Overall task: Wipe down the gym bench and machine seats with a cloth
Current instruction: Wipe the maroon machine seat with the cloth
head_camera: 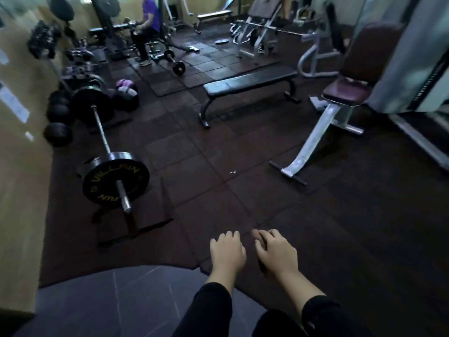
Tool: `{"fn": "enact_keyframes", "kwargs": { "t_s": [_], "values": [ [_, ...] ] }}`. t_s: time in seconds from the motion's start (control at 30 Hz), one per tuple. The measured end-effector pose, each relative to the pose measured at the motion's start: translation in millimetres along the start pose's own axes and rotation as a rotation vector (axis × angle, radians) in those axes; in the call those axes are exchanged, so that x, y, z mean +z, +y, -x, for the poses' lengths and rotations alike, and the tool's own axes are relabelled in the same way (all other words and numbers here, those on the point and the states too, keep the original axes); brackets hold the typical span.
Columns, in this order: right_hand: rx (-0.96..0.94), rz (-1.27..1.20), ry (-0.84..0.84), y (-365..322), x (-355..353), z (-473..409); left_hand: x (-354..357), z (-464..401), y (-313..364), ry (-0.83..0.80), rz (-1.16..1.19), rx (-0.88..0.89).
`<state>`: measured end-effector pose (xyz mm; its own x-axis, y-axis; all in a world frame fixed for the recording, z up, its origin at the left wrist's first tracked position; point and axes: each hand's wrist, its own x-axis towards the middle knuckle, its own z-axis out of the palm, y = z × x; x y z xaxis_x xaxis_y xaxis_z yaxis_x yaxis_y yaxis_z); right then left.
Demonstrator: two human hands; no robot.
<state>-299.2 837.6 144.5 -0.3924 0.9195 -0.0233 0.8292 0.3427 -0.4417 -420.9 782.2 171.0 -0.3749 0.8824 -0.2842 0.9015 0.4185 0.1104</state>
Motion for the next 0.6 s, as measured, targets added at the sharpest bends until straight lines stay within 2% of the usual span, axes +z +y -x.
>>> {"fn": "enact_keyframes", "kwargs": {
  "t_s": [0.27, 0.6],
  "values": [
    [0.211, 0.003, 0.078, 66.2, -32.3, -101.5, -27.7, -127.9, 81.9, 0.009, -0.082, 0.220],
    [0.324, 0.012, 0.118, 191.7, -116.9, -279.5, -68.3, -311.6, 245.3, -0.028, -0.097, 0.356]
  ]
}}
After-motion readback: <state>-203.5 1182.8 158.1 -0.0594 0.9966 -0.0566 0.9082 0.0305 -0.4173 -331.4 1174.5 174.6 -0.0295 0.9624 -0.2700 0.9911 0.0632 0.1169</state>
